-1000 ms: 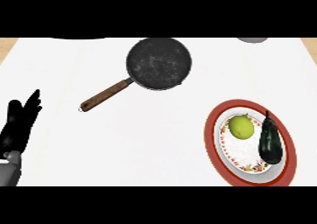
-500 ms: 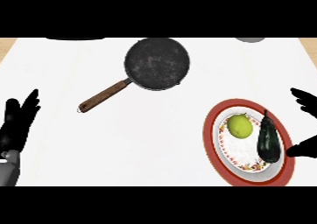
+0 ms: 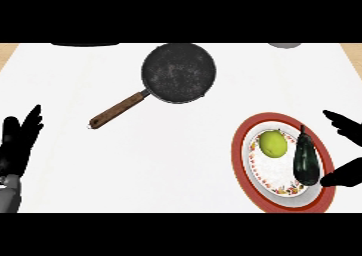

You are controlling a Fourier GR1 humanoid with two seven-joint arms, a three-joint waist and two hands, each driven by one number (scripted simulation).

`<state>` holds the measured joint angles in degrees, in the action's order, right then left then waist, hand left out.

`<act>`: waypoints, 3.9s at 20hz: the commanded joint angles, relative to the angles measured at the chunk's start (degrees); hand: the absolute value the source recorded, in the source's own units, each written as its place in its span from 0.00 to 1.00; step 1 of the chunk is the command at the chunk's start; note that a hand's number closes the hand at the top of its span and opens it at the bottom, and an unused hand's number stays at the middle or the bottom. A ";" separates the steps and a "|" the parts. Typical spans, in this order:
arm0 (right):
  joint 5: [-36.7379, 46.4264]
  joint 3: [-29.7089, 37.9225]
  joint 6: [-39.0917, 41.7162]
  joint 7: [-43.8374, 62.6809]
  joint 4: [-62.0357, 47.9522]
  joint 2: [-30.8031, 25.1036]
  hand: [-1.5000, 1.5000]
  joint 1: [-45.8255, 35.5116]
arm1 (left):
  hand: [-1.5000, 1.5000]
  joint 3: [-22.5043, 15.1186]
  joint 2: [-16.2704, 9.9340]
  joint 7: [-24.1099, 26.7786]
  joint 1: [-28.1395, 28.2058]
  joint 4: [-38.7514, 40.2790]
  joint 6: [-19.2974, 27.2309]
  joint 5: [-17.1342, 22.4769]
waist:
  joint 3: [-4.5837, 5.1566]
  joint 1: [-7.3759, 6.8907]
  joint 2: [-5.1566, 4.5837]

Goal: Pick the eggplant from the plate and place it in the pan

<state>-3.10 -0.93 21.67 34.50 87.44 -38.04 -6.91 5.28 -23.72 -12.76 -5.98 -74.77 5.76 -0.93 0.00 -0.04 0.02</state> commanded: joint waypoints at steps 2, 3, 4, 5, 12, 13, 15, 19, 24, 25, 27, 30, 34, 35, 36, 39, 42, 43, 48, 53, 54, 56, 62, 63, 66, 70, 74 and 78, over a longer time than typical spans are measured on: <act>3.80 0.09 1.62 1.04 -2.32 4.86 0.00 -3.24 | 0.50 1.47 1.18 -2.30 -3.74 0.55 -0.21 -1.30 | 0.00 -0.01 -0.02; 3.53 0.74 3.03 2.65 -4.63 4.40 0.00 -6.79 | 0.50 1.46 1.95 0.92 -5.35 6.39 0.33 -2.67 | 0.01 0.00 -0.08; 7.18 1.19 1.16 -2.64 -3.55 6.19 0.00 -1.81 | 0.50 1.97 1.32 -0.11 -1.74 1.40 -1.67 -1.95 | -0.01 0.00 -0.01; 6.82 -1.39 -1.12 3.60 1.09 8.57 0.00 -3.00 | 0.50 -0.10 3.18 -1.44 -1.04 -0.91 1.05 -3.73 | 0.00 -0.03 0.03; 11.42 2.24 3.06 -2.26 -4.61 10.65 0.00 -1.96 | 0.50 4.43 3.01 2.58 -3.20 5.84 -2.41 -3.51 | 0.01 0.10 -0.02; 10.47 3.92 4.32 -1.23 -7.76 10.25 0.00 -6.77 | 0.50 4.46 1.78 -1.19 -4.33 2.64 -3.90 -3.06 | 0.00 -0.06 -0.02; 13.99 1.67 2.47 -1.76 -6.60 13.05 0.00 -3.75 | 0.50 4.71 2.99 0.44 -1.84 1.74 -2.73 -3.98 | 0.00 -0.07 -0.01; 14.54 4.34 5.23 -3.57 -9.34 12.33 0.00 -3.68 | 0.50 3.20 5.22 -3.57 1.24 -4.57 -2.45 -5.33 | -0.01 -0.11 0.01; 19.13 1.99 4.08 -4.97 -11.72 15.07 0.00 -3.27 | 0.50 4.56 5.46 -0.20 -2.99 1.57 -1.16 -7.40 | -0.01 0.02 -0.06; 18.78 4.55 5.09 -5.96 -12.76 14.06 0.00 -4.00 | 0.50 4.34 5.50 -0.44 0.45 -2.45 -3.05 -7.02 | -0.01 -0.08 -0.02; 21.01 3.50 4.81 -12.14 -16.26 12.55 1.00 -7.24 | 0.50 5.27 4.79 -1.01 -2.01 -0.09 -3.74 -5.94 | -0.02 -0.20 -0.09; 27.08 1.87 -0.46 -16.59 -13.70 12.25 1.00 -1.72 | 0.50 5.86 3.33 -3.17 -3.06 -1.12 -4.79 -5.96 | -0.02 -0.03 -0.03; 27.14 5.05 2.00 -14.90 -14.83 11.67 1.00 -5.96 | 0.50 4.37 6.79 -1.13 -1.84 -0.38 -2.55 -8.62 | 0.00 -0.01 -0.03; 28.26 3.25 -0.89 -12.15 -13.51 14.67 1.00 -6.68 | 0.50 4.42 7.10 -0.67 4.31 -6.73 -3.60 -7.12 | -0.01 -0.30 0.03; 30.12 2.30 -2.77 -15.58 -18.52 16.01 1.00 -8.11 | 0.50 7.02 4.25 -2.79 -1.71 -2.11 -5.21 -5.81 | -0.01 -0.22 -0.06; 26.35 6.71 0.96 -14.88 -11.28 13.38 1.00 -1.89 | 0.50 5.24 6.69 -1.07 -3.51 1.38 -3.49 -8.27 | 0.01 0.29 -0.01; 38.58 -4.88 -7.59 0.87 1.22 20.86 1.00 0.60 | 0.50 6.55 5.25 -0.39 0.83 -1.48 -5.04 -6.55 | 0.14 0.55 0.34; 41.35 -6.51 -7.19 4.50 4.20 19.81 1.00 -0.21 | 0.50 6.46 5.46 0.01 -0.83 0.37 -4.59 -6.93 | 0.23 1.14 0.39; 55.02 -17.21 -8.18 21.69 14.22 25.21 1.00 -1.65 | 0.50 6.62 4.59 -2.21 -1.16 -0.82 -5.11 -6.90 | 0.18 0.65 0.43; 67.44 -20.33 -16.01 20.09 20.03 23.75 1.00 -8.92 | 0.50 5.30 7.00 -0.15 -0.25 -2.05 -3.72 -7.57 | 0.10 0.04 0.40; 69.05 -22.80 -18.34 19.77 22.31 25.61 1.00 -8.34 | 0.50 5.21 6.19 -2.64 -1.59 -2.87 -3.33 -8.30 | 0.03 0.25 0.46; 72.54 -25.68 -15.99 23.21 23.62 27.96 1.00 -10.60 | 0.50 6.41 4.79 -2.66 -1.73 -2.23 -5.20 -6.92 | 0.04 -0.08 0.25; 73.40 -20.77 -15.67 21.33 12.28 35.13 1.00 -21.04 | 0.50 7.06 4.75 -0.87 -0.89 -1.40 -7.36 -5.98 | 0.01 -0.45 -0.04; 72.57 -18.74 -15.48 21.22 8.55 36.66 1.00 -26.62 | 0.50 5.42 6.46 -2.57 -2.01 -2.10 -4.57 -8.13 | 0.01 -0.73 -0.11; 70.59 -16.92 -20.12 22.31 3.16 37.85 1.00 -30.81 | 0.50 5.40 7.09 -2.28 -5.42 0.71 -2.92 -9.20 | 0.01 -0.58 -0.22; 67.30 -10.73 -31.98 15.31 -10.73 37.97 1.00 -34.66 | 0.50 5.38 7.75 -0.19 -1.77 -0.37 -4.28 -8.20 | 0.00 -1.32 -0.45; 62.21 -8.49 -40.02 14.06 -24.74 38.01 1.00 -42.10 | 0.50 4.25 8.36 -1.21 -2.69 -1.40 -3.71 -9.25 | -0.02 -2.28 -0.65; 57.89 -1.54 -43.34 8.73 -37.60 38.03 1.00 -50.32 | 0.50 5.62 7.71 0.09 -4.22 1.42 -4.15 -8.45 | 0.01 -2.42 -1.03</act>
<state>58.42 -7.74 -17.49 47.03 61.78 -0.18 -50.00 10.56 -16.43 -13.56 -8.63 -75.67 1.22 -9.40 -0.01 -2.15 -0.65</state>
